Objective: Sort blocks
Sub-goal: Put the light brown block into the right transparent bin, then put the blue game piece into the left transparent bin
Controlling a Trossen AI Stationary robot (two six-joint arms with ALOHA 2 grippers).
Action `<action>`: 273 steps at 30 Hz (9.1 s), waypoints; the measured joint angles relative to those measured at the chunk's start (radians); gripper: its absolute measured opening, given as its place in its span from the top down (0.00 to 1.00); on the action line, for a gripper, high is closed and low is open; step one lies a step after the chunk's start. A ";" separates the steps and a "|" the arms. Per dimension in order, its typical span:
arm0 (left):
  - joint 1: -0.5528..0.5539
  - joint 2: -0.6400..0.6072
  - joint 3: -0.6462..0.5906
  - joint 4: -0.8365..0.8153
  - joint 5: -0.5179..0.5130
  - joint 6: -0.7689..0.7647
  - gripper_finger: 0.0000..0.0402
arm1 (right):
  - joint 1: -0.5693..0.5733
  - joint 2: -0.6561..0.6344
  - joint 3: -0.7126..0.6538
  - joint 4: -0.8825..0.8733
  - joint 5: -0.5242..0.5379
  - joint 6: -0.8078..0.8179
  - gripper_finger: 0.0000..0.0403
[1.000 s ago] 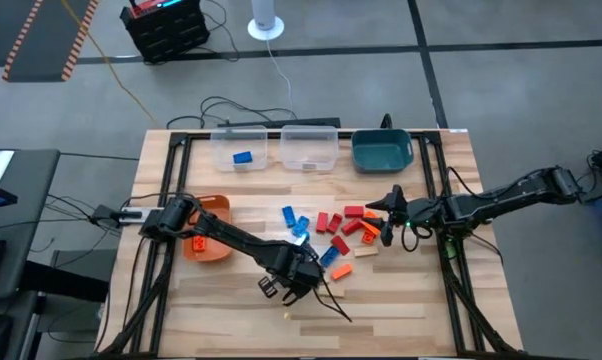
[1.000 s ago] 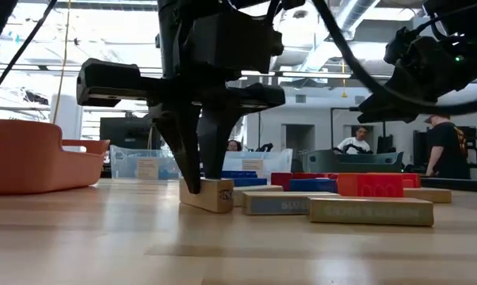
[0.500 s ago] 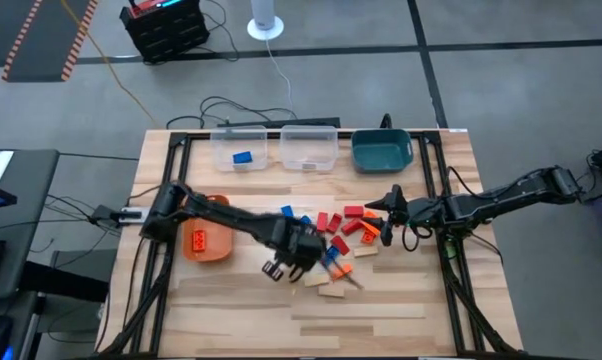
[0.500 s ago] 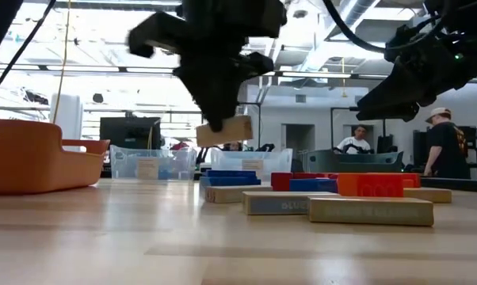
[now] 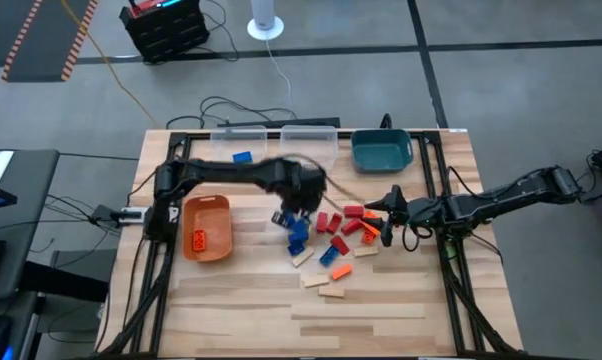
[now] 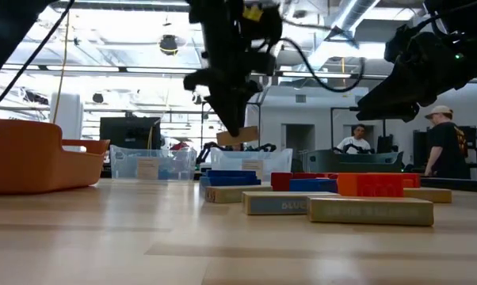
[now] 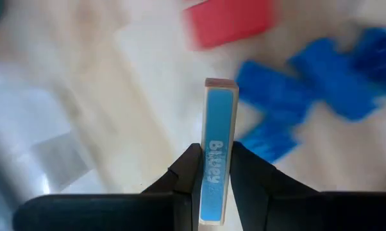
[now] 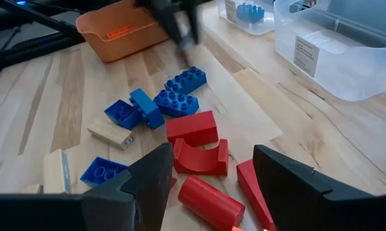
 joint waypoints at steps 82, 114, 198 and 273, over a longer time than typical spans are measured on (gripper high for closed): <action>-0.240 -0.015 -0.275 0.378 -0.032 -0.875 0.58 | 0.018 0.002 0.000 0.018 0.002 0.008 0.38; -0.266 -0.018 -0.251 0.342 -0.073 -0.886 0.58 | 0.018 0.002 0.000 0.023 0.002 0.009 0.38; -0.104 -0.694 -0.586 0.048 -0.158 -0.759 0.59 | 0.006 0.002 0.000 0.013 0.002 0.008 0.38; -0.999 -0.312 -0.792 0.086 0.319 -1.969 0.67 | -0.008 0.002 0.106 -0.006 -0.025 -0.207 0.38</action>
